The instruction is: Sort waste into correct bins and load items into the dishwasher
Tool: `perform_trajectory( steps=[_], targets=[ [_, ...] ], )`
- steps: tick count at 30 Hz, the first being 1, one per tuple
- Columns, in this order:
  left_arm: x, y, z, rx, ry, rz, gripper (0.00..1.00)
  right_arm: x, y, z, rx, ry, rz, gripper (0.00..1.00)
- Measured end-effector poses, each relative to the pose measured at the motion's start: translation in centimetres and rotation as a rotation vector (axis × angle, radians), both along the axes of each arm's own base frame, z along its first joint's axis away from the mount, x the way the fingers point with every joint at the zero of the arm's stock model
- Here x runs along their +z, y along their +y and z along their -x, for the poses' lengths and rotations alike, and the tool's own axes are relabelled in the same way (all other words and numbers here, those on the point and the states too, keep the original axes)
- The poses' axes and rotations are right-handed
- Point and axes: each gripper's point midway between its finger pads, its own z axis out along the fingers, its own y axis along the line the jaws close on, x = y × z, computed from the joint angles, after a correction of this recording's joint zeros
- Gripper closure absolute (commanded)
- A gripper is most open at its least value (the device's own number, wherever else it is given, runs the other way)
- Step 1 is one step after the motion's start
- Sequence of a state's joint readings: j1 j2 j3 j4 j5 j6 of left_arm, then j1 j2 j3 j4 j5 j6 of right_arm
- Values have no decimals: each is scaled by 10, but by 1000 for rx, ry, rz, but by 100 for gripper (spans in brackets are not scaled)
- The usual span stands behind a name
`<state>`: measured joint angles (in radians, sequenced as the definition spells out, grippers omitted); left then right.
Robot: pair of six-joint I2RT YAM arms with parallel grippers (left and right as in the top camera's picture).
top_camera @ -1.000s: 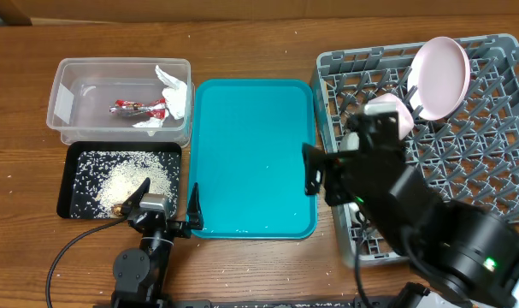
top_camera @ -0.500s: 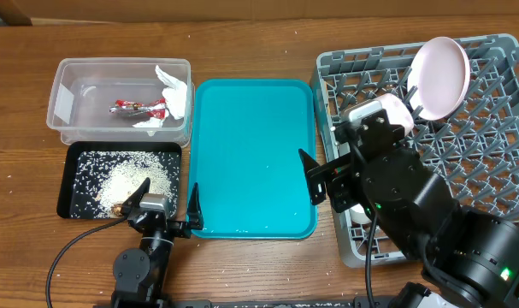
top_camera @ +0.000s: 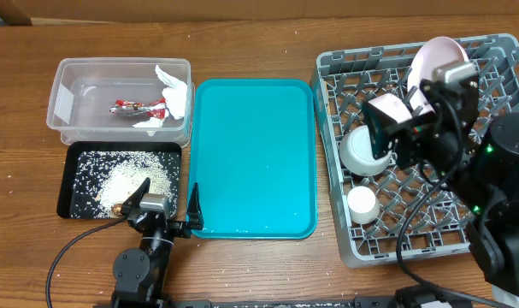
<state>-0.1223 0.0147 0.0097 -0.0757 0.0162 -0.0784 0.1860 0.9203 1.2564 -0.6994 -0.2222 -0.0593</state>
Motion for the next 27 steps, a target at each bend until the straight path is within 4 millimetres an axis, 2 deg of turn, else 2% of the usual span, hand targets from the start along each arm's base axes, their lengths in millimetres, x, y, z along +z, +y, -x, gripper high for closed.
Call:
perform_trajectory(
  steps=[2,6,13,15,20,22,27],
  targets=[
    [0,0,0,0,0,0,0,-14,0,2,17,-18,-8,0],
    [0,0,0,0,0,0,0,-44,1,21,47,-73,-16,0],
    [0,0,0,0,0,0,0,-73,-5,64,59,-264,-46,0],
    [0,0,0,0,0,0,0,-88,-9,68,40,-290,-62,0],
    [0,0,0,0,0,0,0,-142,-22,69,-32,-261,-114,0],
    [0,0,0,0,0,0,0,-156,-26,68,-52,-257,-125,0],
    [0,0,0,0,0,0,0,-171,-29,65,-74,-277,-145,0]
  ],
)
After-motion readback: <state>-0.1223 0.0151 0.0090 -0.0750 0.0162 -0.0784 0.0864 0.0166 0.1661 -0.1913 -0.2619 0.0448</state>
